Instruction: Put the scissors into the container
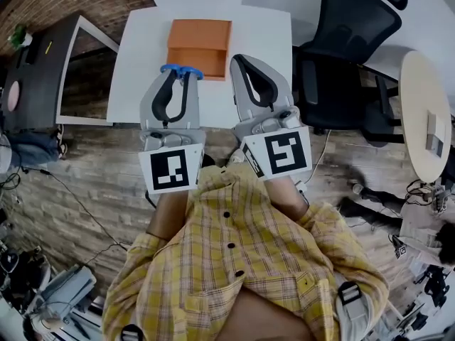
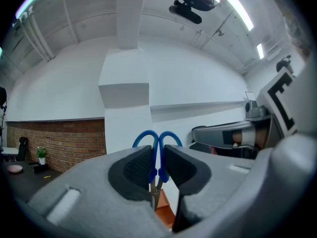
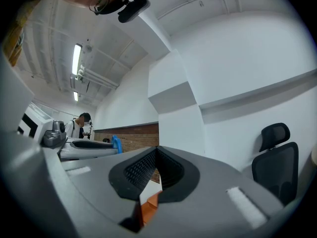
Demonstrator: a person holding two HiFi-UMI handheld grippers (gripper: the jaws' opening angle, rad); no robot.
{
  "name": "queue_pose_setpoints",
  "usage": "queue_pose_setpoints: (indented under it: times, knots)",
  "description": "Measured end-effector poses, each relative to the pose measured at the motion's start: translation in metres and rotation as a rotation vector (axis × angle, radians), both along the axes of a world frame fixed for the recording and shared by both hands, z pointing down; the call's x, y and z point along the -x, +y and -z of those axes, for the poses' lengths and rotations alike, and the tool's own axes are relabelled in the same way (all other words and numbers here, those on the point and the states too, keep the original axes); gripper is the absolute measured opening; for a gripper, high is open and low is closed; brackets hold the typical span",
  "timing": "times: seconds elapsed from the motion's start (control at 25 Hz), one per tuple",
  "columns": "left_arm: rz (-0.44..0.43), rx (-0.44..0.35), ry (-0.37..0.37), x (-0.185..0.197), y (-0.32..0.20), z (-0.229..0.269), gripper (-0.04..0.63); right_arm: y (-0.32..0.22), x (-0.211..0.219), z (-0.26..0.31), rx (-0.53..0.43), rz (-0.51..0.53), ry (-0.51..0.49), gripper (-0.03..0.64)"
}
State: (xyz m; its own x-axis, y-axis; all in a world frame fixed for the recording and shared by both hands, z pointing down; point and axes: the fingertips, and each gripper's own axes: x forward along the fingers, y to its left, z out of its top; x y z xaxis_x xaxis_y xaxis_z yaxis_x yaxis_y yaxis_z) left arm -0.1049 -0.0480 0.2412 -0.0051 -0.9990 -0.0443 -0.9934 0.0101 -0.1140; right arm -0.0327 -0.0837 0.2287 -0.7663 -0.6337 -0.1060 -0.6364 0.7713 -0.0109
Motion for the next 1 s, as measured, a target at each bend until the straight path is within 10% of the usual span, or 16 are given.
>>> queue_pose_setpoints:
  times: [0.68, 1.0]
  knots:
    - [-0.152, 0.1, -0.104, 0.036, -0.071, -0.026, 0.086, -0.053, 0.041, -0.021, 0.063, -0.112, 0.048, 0.006]
    - [-0.222, 0.267, -0.185, 0.045, -0.104, -0.071, 0.086, -0.074, 0.043, -0.045, 0.115, -0.171, 0.063, 0.006]
